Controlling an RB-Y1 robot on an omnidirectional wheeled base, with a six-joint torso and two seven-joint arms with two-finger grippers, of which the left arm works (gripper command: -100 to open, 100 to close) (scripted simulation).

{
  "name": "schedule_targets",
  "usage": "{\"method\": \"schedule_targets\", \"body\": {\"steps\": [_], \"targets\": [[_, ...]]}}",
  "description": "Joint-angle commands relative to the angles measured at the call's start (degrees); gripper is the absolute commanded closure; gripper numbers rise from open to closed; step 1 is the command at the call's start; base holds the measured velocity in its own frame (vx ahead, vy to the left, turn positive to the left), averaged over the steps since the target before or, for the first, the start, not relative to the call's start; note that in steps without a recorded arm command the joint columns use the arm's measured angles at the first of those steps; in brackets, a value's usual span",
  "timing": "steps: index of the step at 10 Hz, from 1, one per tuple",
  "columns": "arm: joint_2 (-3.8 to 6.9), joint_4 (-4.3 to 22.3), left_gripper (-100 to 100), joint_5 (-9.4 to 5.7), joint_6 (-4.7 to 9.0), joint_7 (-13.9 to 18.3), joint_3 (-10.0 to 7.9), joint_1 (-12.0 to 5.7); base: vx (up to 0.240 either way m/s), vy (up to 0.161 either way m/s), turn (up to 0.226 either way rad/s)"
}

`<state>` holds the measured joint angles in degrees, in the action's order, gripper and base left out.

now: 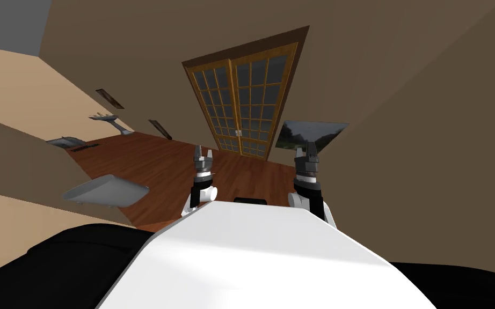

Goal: Push the door open

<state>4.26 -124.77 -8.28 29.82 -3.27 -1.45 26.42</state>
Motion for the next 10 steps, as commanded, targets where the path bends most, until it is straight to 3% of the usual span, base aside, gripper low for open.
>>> {"method": "schedule_targets", "body": {"steps": [1,10], "targets": [[0.48,1.11,-100,-1.85,1.08,1.02,-0.55,0.08,-0.087,0.047,-0.311],[1.65,6.12,-100,-10.94,5.67,5.31,-2.47,0.36,-0.027,0.064,-0.257]]}}
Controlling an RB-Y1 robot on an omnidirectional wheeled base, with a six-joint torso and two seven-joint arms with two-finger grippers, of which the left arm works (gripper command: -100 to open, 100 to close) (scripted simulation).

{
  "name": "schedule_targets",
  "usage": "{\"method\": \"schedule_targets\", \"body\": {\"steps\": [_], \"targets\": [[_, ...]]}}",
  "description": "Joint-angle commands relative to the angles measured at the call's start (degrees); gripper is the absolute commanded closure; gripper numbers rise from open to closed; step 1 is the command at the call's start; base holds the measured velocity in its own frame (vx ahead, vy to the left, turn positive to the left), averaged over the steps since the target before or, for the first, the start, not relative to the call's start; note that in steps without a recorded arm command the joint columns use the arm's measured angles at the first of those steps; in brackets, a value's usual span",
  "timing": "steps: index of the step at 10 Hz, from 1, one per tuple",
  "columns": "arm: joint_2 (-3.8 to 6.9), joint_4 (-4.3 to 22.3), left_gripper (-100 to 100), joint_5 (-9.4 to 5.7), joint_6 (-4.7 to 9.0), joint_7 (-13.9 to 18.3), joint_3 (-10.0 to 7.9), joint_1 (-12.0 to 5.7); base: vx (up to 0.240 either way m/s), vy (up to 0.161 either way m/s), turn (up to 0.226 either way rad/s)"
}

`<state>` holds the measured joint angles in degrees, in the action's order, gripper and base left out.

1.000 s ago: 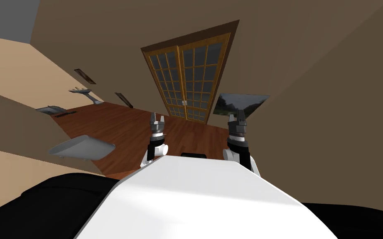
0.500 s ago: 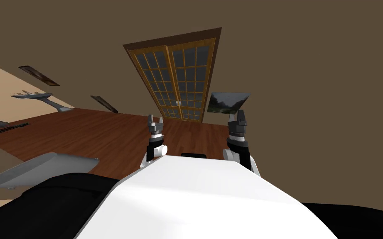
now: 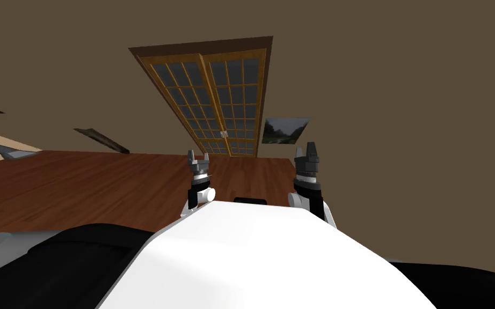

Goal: Push the door open

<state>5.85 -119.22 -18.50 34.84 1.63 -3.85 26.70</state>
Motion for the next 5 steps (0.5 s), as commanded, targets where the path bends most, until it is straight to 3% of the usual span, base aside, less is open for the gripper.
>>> {"method": "schedule_targets", "body": {"steps": [1,5], "targets": [[0.16,1.12,-100,-1.7,1.14,0.87,-0.27,0.1,-0.014,0.079,-0.286],[0.5,3.38,-100,-5.81,3.23,2.81,-1.13,0.23,0.015,0.094,-0.269]]}}
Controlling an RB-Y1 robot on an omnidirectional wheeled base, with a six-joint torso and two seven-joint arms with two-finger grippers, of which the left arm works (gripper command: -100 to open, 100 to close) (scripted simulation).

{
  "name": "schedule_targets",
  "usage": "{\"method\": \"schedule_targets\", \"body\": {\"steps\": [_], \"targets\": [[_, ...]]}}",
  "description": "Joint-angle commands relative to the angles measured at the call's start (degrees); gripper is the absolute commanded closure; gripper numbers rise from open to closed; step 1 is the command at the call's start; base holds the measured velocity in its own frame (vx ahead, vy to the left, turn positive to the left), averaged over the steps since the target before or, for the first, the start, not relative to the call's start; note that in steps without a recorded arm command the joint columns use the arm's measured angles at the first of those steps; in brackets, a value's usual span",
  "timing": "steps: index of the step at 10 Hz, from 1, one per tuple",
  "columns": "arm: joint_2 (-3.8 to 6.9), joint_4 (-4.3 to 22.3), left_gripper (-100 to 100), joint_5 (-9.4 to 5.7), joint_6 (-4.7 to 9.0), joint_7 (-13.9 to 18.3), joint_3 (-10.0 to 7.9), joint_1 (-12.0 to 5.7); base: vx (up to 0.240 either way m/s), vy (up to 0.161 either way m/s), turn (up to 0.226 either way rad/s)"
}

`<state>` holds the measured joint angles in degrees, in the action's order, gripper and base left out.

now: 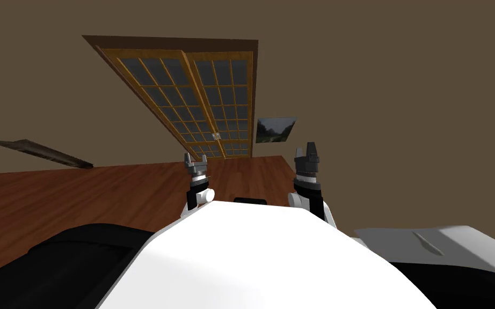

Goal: Push the door open

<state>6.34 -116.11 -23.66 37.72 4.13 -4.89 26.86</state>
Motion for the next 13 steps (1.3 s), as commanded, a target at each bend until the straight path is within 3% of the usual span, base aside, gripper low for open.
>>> {"method": "schedule_targets", "body": {"steps": [1,13], "targets": [[0.1,0.84,-100,-1.68,0.87,0.8,-0.32,0.11,0.023,0.094,-0.299],[0.93,8.1,-100,-14.85,7.62,7.02,-3.1,0.52,0.009,0.115,-0.273]]}}
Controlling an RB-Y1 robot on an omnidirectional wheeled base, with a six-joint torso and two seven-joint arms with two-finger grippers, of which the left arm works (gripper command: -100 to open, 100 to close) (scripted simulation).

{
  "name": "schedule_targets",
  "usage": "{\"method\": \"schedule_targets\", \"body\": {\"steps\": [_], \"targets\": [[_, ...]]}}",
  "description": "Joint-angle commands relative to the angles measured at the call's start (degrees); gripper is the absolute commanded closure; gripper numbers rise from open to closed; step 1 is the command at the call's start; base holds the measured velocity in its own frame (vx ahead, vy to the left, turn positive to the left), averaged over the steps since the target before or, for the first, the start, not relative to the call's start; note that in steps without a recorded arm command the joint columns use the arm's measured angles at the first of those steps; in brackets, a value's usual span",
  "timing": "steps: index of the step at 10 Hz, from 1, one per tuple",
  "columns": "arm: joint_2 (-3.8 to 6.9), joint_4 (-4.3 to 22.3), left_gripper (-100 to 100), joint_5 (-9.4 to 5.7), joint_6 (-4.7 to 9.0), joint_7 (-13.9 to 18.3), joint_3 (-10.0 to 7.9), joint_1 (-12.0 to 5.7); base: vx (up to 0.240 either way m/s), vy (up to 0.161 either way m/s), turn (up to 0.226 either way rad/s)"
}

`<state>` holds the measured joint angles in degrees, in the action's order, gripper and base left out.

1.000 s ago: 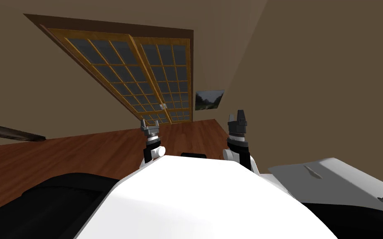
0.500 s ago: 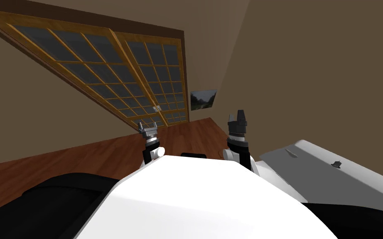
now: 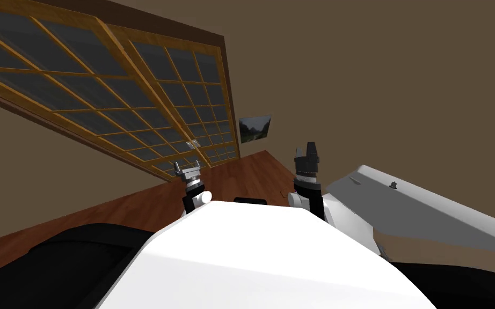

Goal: Push the door open

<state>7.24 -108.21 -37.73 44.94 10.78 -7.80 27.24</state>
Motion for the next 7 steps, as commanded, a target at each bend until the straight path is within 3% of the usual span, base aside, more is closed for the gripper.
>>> {"method": "schedule_targets", "body": {"steps": [1,7], "targets": [[0.09,0.83,-100,-1.92,0.98,0.91,-0.42,0.18,0.005,0.132,-0.302],[0.34,4.79,-100,-9.09,4.7,4.3,-1.94,0.4,-0.005,0.143,-0.3]]}}
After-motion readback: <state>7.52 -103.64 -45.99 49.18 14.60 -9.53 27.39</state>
